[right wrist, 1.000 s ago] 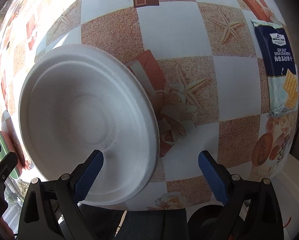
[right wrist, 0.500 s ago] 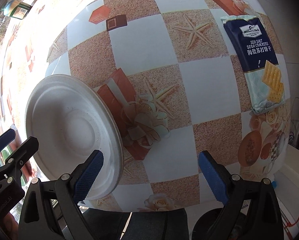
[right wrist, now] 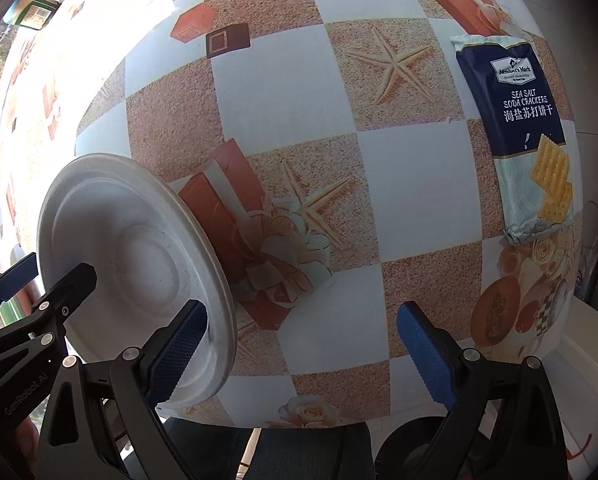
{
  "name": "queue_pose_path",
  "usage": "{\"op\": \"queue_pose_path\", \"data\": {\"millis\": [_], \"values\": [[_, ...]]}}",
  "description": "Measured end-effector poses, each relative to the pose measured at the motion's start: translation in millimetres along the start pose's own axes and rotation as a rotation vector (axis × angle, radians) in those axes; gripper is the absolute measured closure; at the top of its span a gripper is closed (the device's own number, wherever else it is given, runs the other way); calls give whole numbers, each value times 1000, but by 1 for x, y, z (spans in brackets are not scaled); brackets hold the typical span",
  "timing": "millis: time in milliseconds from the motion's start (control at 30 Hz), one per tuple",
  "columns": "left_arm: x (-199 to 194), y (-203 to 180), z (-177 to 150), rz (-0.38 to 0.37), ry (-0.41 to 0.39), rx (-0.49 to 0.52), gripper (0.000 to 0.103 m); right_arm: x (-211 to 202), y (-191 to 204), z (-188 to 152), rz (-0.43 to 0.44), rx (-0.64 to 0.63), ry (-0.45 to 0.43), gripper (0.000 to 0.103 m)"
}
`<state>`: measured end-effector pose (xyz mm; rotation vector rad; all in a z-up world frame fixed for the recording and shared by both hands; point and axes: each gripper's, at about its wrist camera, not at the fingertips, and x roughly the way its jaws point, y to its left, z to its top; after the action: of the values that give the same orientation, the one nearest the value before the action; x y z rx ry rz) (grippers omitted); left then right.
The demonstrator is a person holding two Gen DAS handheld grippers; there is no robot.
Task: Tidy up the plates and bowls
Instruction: 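Move the right tool to the rim of the stacked white bowls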
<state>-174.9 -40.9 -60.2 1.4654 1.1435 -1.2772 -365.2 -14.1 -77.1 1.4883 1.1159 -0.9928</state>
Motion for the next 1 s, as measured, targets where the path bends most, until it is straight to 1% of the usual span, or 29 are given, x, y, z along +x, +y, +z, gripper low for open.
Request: {"op": "queue_pose_path", "data": {"millis": [200, 333, 433, 633, 667, 767, 900, 933, 967, 1000], "values": [[10, -8, 4, 13, 7, 4, 22, 0, 6, 5, -6, -17, -1, 7], [17, -13, 6, -1, 9, -14, 22, -5, 13, 7, -25, -41, -13, 7], [21, -13, 3, -7, 4, -28, 22, -4, 14, 9, -21, -44, -10, 7], [31, 1, -6, -29, -7, -50, 22, -2, 16, 18, 4, -44, -5, 7], [31, 8, -8, -31, -9, -50, 22, -1, 15, 19, 9, -42, -3, 7], [30, 12, -11, -32, -10, -49, 22, 1, 13, 20, 22, -40, 1, 7], [23, 10, -11, -40, -8, -39, 22, 2, 15, 21, 20, -36, 1, 7], [23, 9, -11, -39, -9, -33, 23, 3, 16, 21, 22, -34, 2, 11], [22, 7, -11, -44, -9, -28, 26, 3, 17, 21, 31, -39, 6, 15], [22, 7, -12, -56, -5, -22, 31, 3, 20, 21, 35, -47, 12, 26]]}}
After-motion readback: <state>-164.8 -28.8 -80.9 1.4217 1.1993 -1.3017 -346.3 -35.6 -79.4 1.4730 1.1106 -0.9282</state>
